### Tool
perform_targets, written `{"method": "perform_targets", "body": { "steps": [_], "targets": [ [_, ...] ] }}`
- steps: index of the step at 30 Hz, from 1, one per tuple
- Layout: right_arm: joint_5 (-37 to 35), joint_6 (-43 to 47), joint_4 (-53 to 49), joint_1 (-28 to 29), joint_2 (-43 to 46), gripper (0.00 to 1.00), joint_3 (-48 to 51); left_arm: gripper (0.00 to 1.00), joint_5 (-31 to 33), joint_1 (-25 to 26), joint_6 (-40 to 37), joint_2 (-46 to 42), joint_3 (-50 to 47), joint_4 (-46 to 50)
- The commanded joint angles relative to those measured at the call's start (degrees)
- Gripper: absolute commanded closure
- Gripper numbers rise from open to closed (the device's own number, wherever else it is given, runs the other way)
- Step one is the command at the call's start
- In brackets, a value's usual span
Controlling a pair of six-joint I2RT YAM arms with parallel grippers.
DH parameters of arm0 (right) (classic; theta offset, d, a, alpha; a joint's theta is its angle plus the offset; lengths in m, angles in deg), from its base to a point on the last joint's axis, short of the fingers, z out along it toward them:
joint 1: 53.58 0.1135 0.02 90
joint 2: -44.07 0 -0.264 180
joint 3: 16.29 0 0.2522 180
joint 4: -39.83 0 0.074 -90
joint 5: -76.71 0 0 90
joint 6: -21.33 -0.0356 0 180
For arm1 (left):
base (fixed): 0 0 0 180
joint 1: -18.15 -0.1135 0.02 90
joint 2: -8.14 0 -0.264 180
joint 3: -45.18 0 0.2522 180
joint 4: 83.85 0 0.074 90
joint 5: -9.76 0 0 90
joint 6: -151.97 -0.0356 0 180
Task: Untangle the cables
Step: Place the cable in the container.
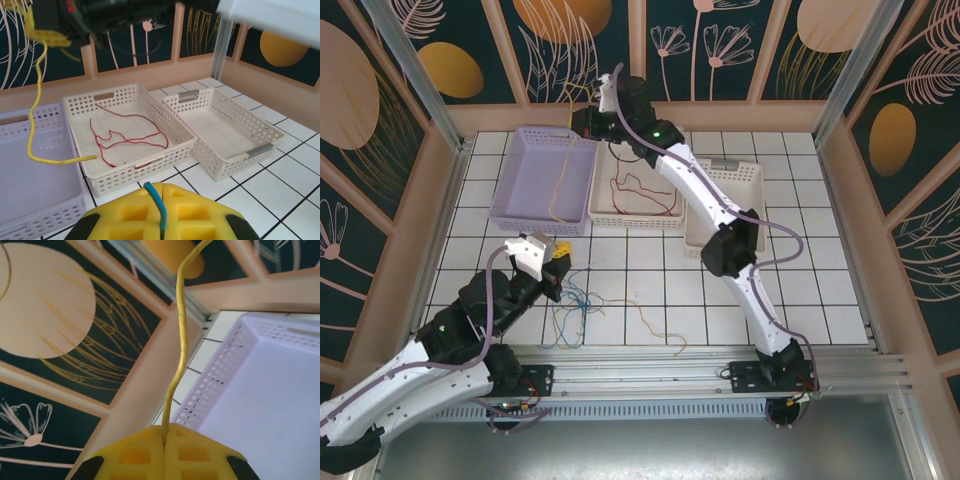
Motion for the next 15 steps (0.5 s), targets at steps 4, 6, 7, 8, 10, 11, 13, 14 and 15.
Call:
{"method": "perform_targets", "body": {
  "steps": [4,6,7,8,10,11,13,14,15],
  "targets": [
    [10.38,-6.93,13.87,1.26,-2.0,1.0,5.6,1.0,0.55,-1.06,-0.1,-1.74,-1.5,-2.57],
    [11.63,-7.57,15.61,1.25,-4.29,1.0,4.56,1.0,0.24,-1.58,-0.06,-1.7,-1.68,-2.8],
    [12.56,-8.14,16.68,1.2,-5.39,1.0,4.11,1.0,-0.08,-2.01,-0.05,-1.62,-1.77,-2.96],
    [12.88,-8.93,17.48,1.2,-6.66,1.0,3.54,1.0,-0.78,-2.56,-0.06,-1.54,-1.85,-3.14],
    [13.71,-10.51,19.66,1.03,-8.75,1.0,3.25,1.0,-2.31,-3.92,0.26,-1.39,-1.97,-3.43],
    [13.92,-11.59,20.85,0.9,-9.85,1.0,3.23,1.0,-3.23,-4.63,0.42,-1.38,-2.03,-3.58],
    [13.98,-12.72,22.49,0.85,-11.76,1.0,2.97,1.0,-4.21,-5.6,0.66,-1.25,-2.07,-3.72],
    [13.77,-13.12,23.01,0.84,-12.59,1.0,2.76,1.0,-4.49,-5.85,0.74,-1.31,-2.23,-3.72],
    [13.33,-13.32,23.18,0.85,-13.31,1.0,2.73,1.0,-4.58,-5.98,0.84,-1.35,-2.26,-3.63]
  ]
}}
